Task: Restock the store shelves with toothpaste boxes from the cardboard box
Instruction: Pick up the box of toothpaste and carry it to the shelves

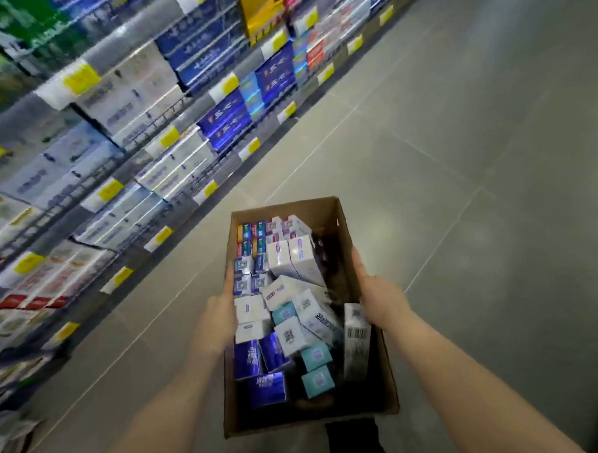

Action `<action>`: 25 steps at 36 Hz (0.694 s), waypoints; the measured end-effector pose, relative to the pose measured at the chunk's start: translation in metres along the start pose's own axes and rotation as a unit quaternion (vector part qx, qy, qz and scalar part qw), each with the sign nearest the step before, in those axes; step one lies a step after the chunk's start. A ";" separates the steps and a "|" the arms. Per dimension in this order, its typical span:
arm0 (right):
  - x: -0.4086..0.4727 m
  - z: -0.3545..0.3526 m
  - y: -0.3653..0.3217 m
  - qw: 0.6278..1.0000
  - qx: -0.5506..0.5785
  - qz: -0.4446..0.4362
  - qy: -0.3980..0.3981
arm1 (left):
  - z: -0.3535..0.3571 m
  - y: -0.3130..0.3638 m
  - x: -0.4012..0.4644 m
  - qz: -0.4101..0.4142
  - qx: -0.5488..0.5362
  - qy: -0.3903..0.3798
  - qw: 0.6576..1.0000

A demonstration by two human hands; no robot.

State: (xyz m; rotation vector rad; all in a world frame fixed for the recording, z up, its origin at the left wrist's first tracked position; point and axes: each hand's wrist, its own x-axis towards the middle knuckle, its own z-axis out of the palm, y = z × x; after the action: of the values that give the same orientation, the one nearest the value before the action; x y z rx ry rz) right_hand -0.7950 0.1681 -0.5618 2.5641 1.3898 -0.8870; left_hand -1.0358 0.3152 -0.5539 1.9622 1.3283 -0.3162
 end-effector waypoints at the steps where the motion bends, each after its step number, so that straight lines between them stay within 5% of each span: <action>1: 0.006 -0.004 0.013 1.000 0.013 0.002 -0.002 | 0.002 0.012 0.011 -0.005 0.011 -0.010 1.000; 11: 0.070 -0.096 0.139 0.993 0.035 0.110 -0.020 | 0.023 0.170 0.132 0.039 0.042 -0.066 0.996; 25: 0.218 -0.204 0.230 0.980 0.083 0.180 0.014 | -0.008 0.334 0.333 0.084 0.177 -0.082 0.977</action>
State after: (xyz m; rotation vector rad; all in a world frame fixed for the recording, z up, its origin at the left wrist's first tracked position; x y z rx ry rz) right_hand -0.4310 0.2653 -0.5519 2.8309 0.8418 -0.9370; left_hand -0.5986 0.4873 -0.5925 2.2689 1.0460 -0.6527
